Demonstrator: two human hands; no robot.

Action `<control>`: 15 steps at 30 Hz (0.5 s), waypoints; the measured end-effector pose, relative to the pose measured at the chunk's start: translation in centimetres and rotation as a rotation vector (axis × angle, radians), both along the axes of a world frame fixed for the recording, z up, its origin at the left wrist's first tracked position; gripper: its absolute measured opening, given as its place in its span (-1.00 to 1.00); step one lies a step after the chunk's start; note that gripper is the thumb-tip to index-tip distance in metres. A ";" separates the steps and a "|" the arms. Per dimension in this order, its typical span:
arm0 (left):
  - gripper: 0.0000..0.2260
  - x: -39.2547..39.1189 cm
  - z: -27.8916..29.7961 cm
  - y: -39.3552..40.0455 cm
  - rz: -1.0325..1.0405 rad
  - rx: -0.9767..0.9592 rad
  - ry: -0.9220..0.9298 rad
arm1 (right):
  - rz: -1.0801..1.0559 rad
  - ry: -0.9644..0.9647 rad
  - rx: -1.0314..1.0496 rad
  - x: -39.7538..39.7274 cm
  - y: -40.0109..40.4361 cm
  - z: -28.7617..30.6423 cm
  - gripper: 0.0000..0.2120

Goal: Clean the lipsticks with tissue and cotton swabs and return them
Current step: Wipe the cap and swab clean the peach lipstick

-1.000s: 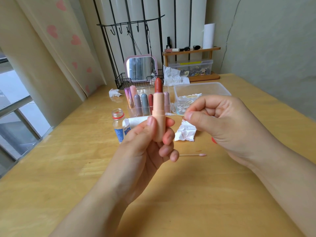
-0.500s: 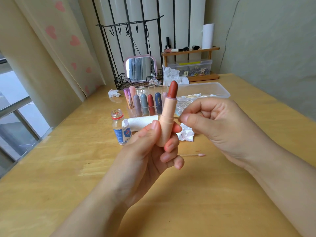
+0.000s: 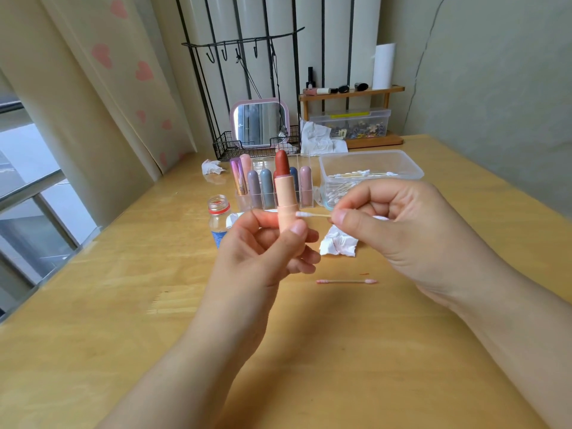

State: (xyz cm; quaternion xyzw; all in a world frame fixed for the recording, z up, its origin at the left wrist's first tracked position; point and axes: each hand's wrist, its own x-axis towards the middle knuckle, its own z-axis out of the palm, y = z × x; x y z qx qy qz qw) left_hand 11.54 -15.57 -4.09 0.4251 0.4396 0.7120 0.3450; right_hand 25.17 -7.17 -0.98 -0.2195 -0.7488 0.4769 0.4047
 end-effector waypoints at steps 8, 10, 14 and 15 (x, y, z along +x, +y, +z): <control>-0.67 0.1 0.0 -0.2 0.327 -0.028 0.249 | -0.013 -0.012 0.120 -0.2 -0.8 -0.1 -0.84; -0.65 0.0 -0.2 -0.2 0.389 -0.042 0.332 | -0.008 -0.009 0.076 -0.3 -1.2 -0.2 -0.88; -0.77 0.1 -0.4 -0.1 0.445 -0.036 0.369 | -0.047 0.019 0.156 -0.4 -1.2 -0.2 -0.90; -0.77 0.2 -0.3 -0.1 0.451 -0.036 0.369 | -0.061 0.021 0.165 -0.4 -1.0 -0.2 -0.90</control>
